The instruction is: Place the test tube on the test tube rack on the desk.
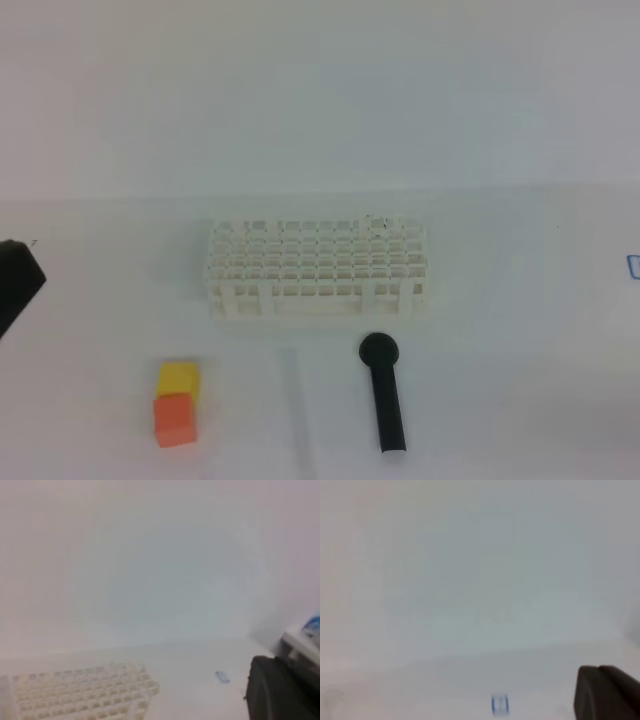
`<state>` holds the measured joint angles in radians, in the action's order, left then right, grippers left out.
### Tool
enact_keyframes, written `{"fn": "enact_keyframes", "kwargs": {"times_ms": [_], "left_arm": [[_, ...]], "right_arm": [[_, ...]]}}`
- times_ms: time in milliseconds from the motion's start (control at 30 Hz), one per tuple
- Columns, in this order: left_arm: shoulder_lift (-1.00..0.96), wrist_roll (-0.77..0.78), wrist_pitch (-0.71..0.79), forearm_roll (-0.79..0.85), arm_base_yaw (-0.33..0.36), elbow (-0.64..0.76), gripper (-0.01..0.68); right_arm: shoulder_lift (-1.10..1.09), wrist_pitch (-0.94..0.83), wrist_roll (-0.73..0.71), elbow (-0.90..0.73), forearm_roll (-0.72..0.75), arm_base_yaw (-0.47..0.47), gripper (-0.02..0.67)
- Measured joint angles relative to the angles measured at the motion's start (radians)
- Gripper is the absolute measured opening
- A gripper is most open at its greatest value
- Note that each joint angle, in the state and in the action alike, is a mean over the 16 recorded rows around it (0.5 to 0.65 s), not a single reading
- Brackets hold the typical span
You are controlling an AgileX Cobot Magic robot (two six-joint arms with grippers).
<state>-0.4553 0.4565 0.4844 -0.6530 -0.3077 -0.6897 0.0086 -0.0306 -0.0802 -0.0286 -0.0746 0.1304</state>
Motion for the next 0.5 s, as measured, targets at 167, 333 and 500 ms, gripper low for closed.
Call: {"fn": "enact_keyframes", "kwargs": {"times_ms": [167,333,500], "left_arm": [[-0.053,0.015,0.011,-0.003,-0.017,-0.008,-0.001],[-0.159,0.012,0.101,0.039,-0.033,-0.041,-0.001],[-0.312,-0.056,0.224,0.103,-0.043,-0.111,-0.001]], "right_arm": [[0.0,0.253,0.128,-0.001,-0.09,0.0,-0.001],[0.0,0.391,0.323,0.01,-0.003,0.0,-0.001],[0.012,0.398,0.659,0.066,0.353,0.0,-0.001]]}}
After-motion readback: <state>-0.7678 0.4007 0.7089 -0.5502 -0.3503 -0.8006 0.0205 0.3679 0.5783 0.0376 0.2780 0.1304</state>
